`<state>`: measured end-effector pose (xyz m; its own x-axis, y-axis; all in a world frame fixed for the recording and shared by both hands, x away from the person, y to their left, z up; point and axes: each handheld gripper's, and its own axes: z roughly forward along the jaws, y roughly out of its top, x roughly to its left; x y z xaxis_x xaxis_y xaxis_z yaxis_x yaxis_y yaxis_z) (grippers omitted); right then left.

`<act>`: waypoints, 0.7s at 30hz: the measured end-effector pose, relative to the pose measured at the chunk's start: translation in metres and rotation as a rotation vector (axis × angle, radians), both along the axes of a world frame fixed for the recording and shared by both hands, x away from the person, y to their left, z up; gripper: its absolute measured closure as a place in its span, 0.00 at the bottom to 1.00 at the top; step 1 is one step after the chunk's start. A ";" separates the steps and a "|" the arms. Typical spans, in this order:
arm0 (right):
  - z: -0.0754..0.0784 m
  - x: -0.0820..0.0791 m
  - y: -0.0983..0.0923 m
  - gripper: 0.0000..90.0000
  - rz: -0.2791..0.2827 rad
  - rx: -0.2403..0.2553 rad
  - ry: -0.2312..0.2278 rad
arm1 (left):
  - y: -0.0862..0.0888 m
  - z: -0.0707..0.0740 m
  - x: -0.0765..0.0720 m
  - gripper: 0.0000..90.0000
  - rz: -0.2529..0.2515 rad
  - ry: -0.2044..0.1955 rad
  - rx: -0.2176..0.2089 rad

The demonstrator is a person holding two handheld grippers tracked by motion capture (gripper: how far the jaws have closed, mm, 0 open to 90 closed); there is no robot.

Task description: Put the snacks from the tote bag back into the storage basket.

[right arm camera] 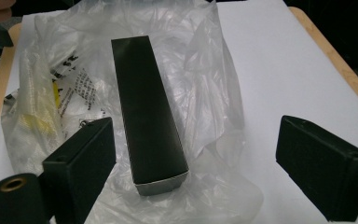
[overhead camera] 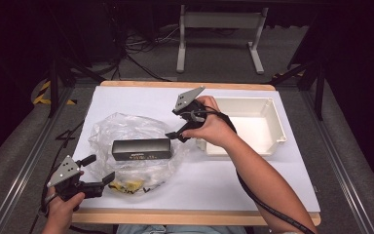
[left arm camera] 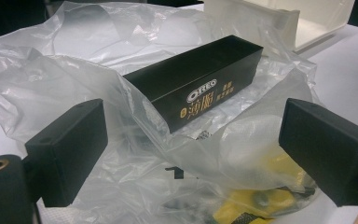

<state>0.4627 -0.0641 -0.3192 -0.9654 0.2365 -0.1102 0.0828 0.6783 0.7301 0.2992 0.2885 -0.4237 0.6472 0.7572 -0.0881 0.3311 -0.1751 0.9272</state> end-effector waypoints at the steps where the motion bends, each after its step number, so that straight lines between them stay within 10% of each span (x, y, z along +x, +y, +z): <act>1: -0.003 0.000 0.002 0.14 0.001 -0.007 0.004 | 0.000 0.000 0.000 0.10 -0.001 0.000 0.005; 21: -0.043 0.005 0.039 0.17 0.053 -0.106 0.071 | 0.001 0.000 0.000 0.10 -0.002 0.002 0.002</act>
